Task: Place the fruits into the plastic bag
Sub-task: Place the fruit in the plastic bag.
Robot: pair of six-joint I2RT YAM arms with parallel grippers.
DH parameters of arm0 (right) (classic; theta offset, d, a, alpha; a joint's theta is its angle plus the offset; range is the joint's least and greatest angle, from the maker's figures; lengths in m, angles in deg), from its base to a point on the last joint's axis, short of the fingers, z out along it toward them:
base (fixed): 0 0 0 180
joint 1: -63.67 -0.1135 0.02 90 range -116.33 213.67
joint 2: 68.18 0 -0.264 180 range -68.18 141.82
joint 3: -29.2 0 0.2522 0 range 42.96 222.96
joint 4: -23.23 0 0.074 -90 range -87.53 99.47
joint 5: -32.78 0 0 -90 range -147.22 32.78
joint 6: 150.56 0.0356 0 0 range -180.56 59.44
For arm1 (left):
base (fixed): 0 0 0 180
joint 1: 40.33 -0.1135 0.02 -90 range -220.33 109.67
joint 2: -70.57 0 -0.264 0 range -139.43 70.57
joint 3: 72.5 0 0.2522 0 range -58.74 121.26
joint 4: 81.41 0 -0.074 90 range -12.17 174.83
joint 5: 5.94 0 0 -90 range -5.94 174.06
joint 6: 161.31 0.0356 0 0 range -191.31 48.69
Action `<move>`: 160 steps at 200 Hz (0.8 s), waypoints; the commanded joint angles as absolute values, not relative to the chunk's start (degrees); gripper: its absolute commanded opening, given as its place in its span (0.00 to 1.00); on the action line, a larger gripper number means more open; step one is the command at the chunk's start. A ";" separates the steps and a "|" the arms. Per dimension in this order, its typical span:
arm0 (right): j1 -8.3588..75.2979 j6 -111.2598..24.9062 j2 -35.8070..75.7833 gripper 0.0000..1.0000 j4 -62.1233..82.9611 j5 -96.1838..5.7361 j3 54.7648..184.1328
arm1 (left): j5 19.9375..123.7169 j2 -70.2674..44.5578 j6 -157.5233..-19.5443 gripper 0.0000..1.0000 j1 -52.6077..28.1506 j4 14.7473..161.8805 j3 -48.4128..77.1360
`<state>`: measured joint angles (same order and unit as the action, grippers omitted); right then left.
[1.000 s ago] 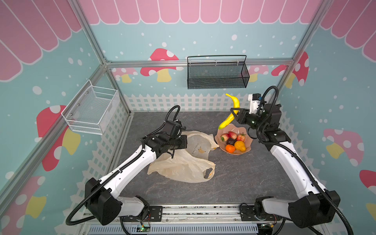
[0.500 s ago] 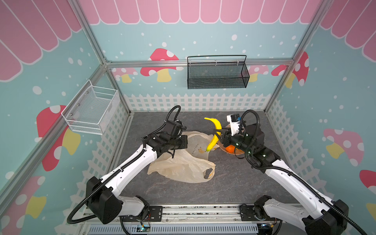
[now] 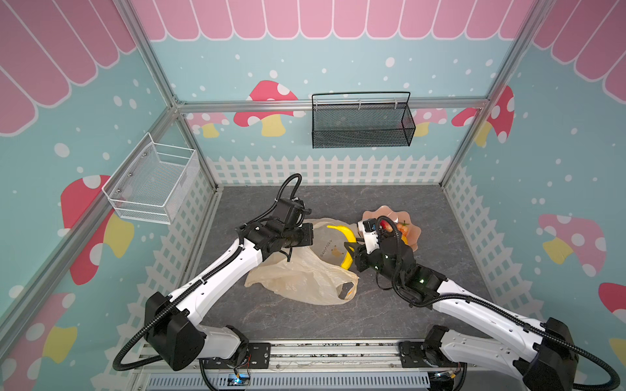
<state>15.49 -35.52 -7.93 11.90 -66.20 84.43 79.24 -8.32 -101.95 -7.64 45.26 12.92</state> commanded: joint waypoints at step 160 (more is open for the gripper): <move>10.29 -30.01 5.49 0.10 14.94 -65.92 80.79 | 77.39 -7.76 -103.21 0.00 -8.09 44.96 14.82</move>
<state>10.72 -30.06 3.90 13.39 -67.62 80.04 78.14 -8.32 -102.30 -7.64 45.24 13.68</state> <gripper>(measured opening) 0.319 0.047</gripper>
